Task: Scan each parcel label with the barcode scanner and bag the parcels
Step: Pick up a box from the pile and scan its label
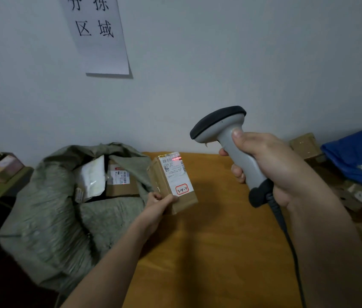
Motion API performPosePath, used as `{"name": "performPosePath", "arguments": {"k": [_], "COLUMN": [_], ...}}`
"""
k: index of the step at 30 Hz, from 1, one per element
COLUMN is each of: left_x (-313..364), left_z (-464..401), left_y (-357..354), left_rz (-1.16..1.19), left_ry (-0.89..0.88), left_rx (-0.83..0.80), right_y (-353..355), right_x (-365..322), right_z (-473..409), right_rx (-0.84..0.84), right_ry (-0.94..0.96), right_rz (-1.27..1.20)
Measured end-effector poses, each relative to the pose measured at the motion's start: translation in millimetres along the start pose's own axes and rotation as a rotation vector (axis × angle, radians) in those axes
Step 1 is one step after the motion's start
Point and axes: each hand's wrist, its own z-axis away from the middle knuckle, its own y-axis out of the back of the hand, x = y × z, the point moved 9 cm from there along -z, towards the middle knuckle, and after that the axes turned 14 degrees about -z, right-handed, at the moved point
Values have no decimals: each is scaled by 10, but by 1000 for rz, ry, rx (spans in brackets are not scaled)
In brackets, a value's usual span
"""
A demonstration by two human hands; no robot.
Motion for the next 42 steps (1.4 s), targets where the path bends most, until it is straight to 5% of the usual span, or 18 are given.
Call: {"name": "performPosePath", "arguments": {"k": [5, 14, 19, 29, 42], "left_x": [7, 180, 268, 730, 108], "left_z": [-7, -229, -210, -256, 616], "left_y": [522, 1898, 1800, -530, -4497], "left_rz": [-44, -279, -596, -981, -1214], "left_ry": [-34, 79, 209, -367, -704], "left_rx": [75, 679, 883, 545, -231], "right_y": [-428, -304, 180, 1621, 4327], "right_x": [318, 932, 1075, 1223, 1286], "right_z": [-192, -323, -255, 247, 1254], "right_rx": [-66, 47, 171, 445, 637], "right_ry": [-128, -304, -331, -317, -210], "right_rz": [-159, -300, -339, -355, -400]}}
